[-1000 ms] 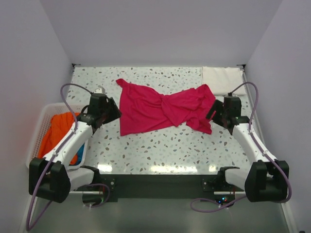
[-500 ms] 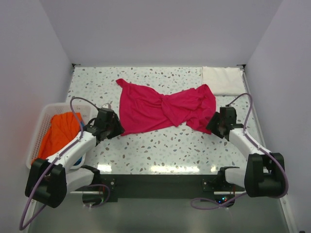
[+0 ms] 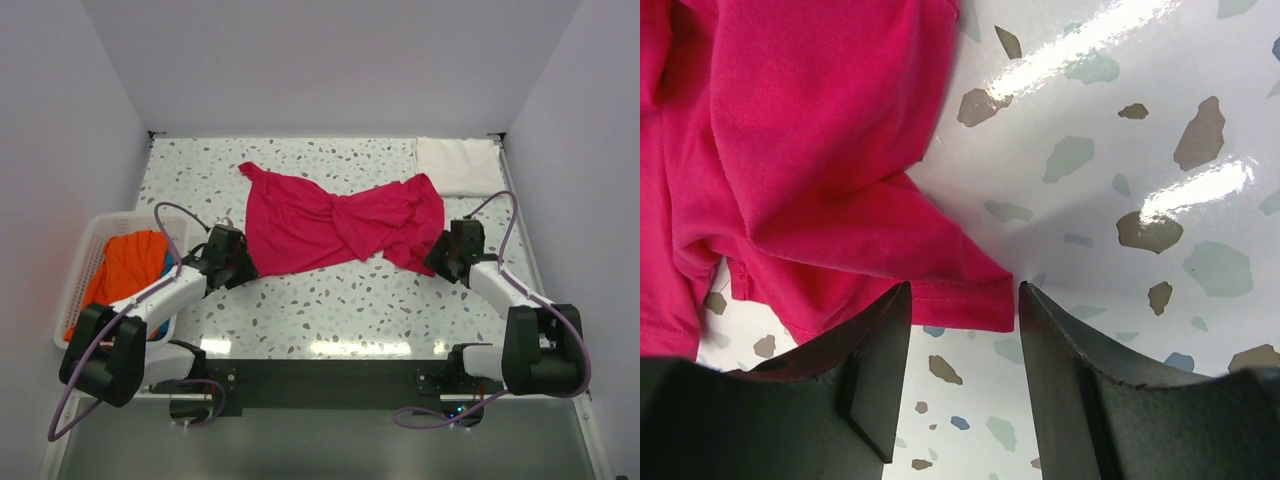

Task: Fold and stack the t-shirts
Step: Flatten the tshirt out

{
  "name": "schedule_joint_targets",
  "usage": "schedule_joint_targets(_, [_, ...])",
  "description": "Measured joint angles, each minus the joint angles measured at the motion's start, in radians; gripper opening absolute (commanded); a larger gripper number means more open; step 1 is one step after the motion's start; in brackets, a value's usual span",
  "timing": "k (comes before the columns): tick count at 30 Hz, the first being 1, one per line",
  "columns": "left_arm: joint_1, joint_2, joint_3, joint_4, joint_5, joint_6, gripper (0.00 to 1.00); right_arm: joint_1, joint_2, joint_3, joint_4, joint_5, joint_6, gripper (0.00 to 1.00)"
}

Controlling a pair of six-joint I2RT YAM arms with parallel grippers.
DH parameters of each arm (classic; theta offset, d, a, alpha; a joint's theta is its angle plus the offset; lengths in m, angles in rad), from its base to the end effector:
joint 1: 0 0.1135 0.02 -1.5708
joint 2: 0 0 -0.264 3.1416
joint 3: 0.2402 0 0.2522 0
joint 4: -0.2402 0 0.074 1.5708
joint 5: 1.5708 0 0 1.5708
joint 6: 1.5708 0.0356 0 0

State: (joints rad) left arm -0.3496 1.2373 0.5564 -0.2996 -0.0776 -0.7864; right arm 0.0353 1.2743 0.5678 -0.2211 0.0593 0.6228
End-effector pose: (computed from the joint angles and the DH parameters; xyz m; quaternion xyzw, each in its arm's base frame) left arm 0.2101 -0.0737 0.1644 -0.2182 0.9309 -0.1251 0.2650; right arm 0.2338 0.0061 0.1649 0.2836 0.9050 0.0755 0.3081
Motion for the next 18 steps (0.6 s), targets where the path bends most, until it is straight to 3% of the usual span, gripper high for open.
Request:
schedule_joint_targets(9, [-0.016, 0.061, 0.000, 0.033, -0.037, -0.018, 0.42, 0.000, 0.030, -0.011, 0.027, -0.002, 0.002, 0.48])
schedule_joint_targets(13, [-0.025, 0.069, 0.000, 0.051, -0.047, -0.023, 0.41, 0.000, 0.051, -0.012, 0.069, -0.003, 0.006, 0.42])
schedule_joint_targets(14, [-0.026, 0.072, 0.000, 0.056, -0.051, -0.024, 0.39, 0.000, 0.057, -0.012, 0.080, -0.004, 0.006, 0.35])
schedule_joint_targets(18, [-0.026, 0.095, 0.002, 0.084, -0.065, -0.029, 0.15, -0.001, 0.085, -0.009, 0.115, -0.010, 0.010, 0.15])
